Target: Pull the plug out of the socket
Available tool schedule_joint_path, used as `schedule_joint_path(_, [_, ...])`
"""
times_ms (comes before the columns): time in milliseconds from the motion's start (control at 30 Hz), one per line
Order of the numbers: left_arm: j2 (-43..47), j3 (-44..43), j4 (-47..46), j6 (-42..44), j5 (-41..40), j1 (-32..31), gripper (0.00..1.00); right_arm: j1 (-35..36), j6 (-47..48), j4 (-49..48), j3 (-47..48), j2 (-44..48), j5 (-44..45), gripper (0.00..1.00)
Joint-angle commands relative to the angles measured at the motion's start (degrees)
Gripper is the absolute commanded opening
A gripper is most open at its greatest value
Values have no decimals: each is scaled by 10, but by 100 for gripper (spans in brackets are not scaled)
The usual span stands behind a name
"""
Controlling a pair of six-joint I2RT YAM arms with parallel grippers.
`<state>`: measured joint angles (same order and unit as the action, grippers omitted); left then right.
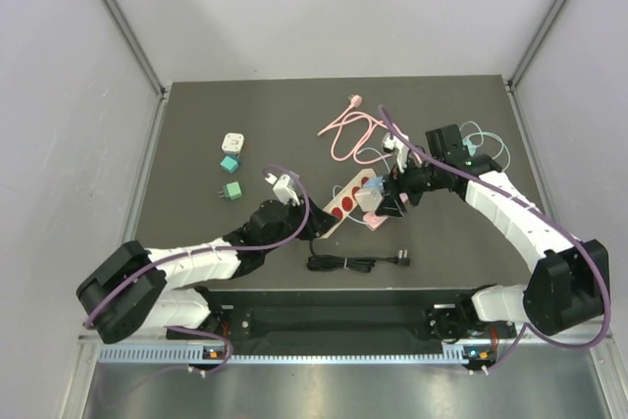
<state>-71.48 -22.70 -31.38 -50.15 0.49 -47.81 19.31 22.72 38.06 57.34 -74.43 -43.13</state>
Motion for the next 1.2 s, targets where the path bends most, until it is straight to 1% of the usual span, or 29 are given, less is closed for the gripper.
schedule_joint_path(0, [9,-11,-144,-55,0,0,0,14,-61,-63,8,-6,34,77])
schedule_joint_path(67, [9,-11,-148,-62,-1,0,0,15,-79,-71,8,-22,34,77])
schedule_joint_path(233, [13,-11,-154,-76,0,1,0,25,-98,-82,22,-54,77,76])
schedule_joint_path(433, [11,-10,-164,-88,-1,0,0,40,-104,-84,30,-65,82,74])
schedule_joint_path(633, [-6,-14,-179,-114,-1,0,0,71,-114,-91,42,-98,85,64])
schedule_joint_path(667, [-10,-14,-187,-122,1,0,0,72,-115,-91,48,-103,86,61])
schedule_joint_path(700, [-12,-14,-190,-125,0,0,0,73,-116,-90,51,-107,85,55])
schedule_joint_path(767, [-19,-14,-194,-135,2,-1,0,74,-120,-91,57,-114,86,46])
schedule_joint_path(800, [-20,-14,-196,-137,2,0,0,74,-123,-93,58,-115,89,35])
schedule_joint_path(867, [-27,-14,-199,-141,1,-3,0,74,-125,-93,63,-116,93,24])
schedule_joint_path(900, [-30,-14,-202,-144,-1,-3,0,76,-125,-94,65,-116,95,12])
schedule_joint_path(933, [-32,-15,-202,-144,0,-4,0,76,-125,-90,66,-115,96,4])
schedule_joint_path(967, [-36,-16,-201,-147,0,-5,0,76,-124,-90,67,-113,96,0])
schedule_joint_path(1067, [-38,-30,-156,-152,-32,-6,0,82,-116,-83,69,-94,112,0])
schedule_joint_path(1167, [-38,-45,-87,-152,-75,-10,0,104,-97,-72,72,-64,170,0])
